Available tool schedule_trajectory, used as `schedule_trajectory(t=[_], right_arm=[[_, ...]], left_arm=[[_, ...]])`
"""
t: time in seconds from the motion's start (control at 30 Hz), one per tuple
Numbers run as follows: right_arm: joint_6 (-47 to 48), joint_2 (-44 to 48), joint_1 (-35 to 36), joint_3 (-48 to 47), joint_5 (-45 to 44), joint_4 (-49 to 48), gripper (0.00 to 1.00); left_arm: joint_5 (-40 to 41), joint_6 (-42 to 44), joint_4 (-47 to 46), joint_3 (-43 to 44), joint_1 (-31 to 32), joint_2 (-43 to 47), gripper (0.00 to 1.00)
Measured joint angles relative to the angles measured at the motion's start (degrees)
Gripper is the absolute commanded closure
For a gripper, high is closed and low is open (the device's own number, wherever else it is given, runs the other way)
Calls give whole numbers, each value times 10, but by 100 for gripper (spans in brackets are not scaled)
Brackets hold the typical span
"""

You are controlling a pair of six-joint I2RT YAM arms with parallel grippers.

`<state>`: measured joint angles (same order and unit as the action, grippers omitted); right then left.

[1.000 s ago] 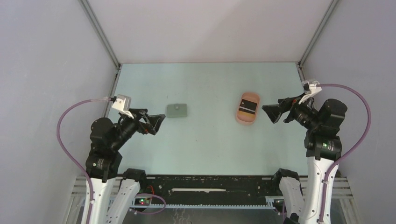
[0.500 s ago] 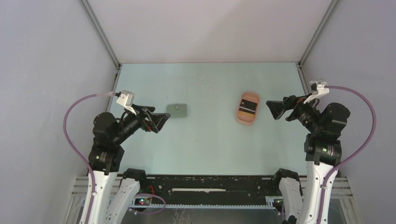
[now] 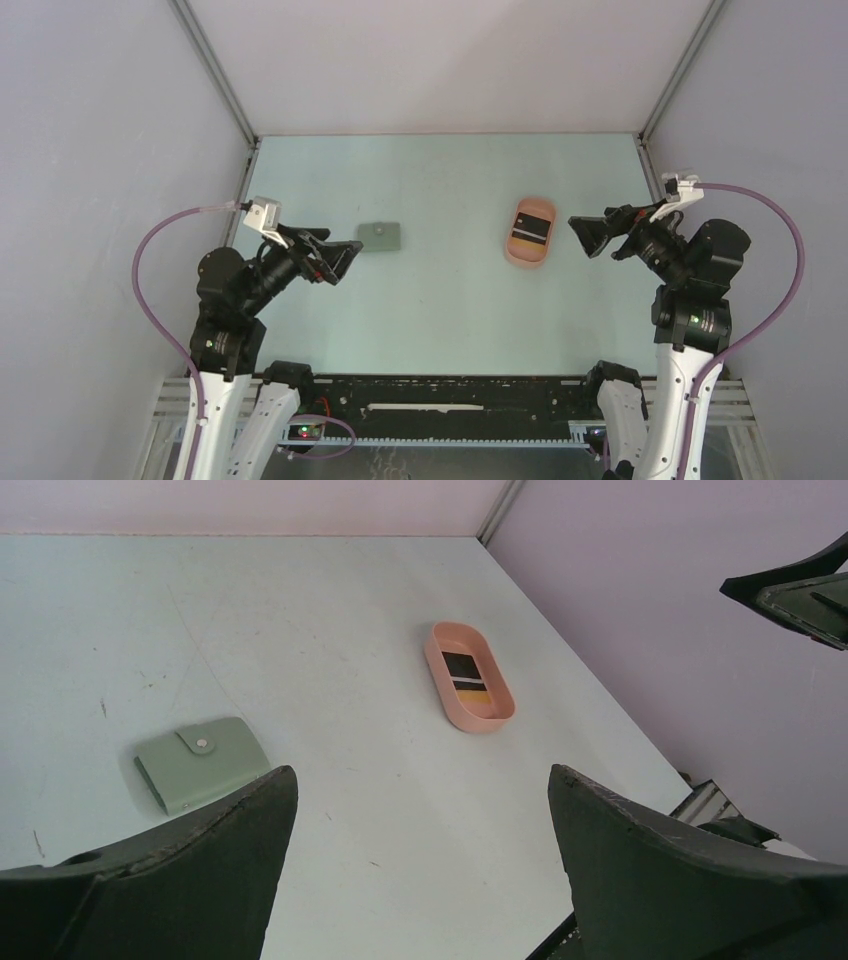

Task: Put the credit cards into the card holder
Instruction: Reset both arms

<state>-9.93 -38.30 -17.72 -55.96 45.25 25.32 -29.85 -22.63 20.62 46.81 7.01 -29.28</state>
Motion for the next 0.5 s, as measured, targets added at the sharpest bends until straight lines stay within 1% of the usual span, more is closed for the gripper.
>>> schedule_trajectory(t=[0.5], right_arm=[[6,2,-2,0,14,0,0]], left_arm=[[-6,1,0,0,0,2,0]])
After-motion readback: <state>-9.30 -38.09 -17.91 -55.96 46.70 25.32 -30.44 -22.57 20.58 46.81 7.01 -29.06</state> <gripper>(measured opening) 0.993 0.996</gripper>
